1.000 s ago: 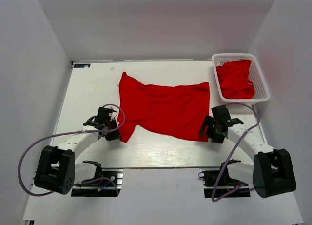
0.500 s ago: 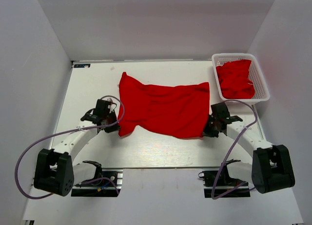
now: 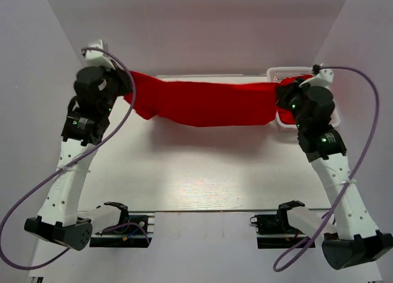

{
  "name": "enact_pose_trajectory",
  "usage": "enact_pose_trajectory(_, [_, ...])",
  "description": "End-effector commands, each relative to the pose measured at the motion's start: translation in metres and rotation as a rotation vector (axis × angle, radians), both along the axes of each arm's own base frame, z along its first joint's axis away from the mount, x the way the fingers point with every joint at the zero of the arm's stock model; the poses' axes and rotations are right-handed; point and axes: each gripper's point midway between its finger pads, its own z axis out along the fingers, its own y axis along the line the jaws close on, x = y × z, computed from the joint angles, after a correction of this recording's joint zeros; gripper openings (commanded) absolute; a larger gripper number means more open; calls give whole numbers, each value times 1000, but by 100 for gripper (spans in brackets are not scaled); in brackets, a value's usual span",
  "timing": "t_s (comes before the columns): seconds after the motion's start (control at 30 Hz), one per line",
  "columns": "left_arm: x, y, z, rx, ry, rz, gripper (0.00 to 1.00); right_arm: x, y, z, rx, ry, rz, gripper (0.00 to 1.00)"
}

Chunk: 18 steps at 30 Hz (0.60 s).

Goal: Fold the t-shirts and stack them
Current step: Flatten out the tshirt

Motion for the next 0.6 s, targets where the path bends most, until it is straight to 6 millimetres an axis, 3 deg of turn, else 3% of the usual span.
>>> enact_pose_trajectory(0.0, [-16,16,90,63,-226,36,0,-10,-24,91,-16,-268,-99,0])
enact_pose_trajectory(0.03, [-18,16,104,96,-263,24,0,-20,-30,125,-23,-356,-112,0])
enact_pose_trajectory(0.07, [-23,18,118,109,-297,26,0,-25,-33,136,-26,-384,-128,0])
enact_pose_trajectory(0.1, [-35,22,145,112,-360,33,0,-31,-39,151,-21,-423,-155,0])
enact_pose_trajectory(0.13, [-41,25,157,150,-392,37,0,-43,-45,177,-35,-485,-165,0])
enact_pose_trajectory(0.23, [-61,34,197,201,-497,57,0,-69,-49,222,-78,-595,-152,0])
enact_pose_trajectory(0.37, [-105,49,248,229,-639,90,0,-106,-53,265,-104,-710,-134,0])
enact_pose_trajectory(0.43, [-129,52,267,228,-709,85,0,-116,-55,275,-114,-735,-138,0])
enact_pose_trajectory(0.57, [-177,64,308,253,-845,112,0,-158,-60,309,-125,-845,-122,0])
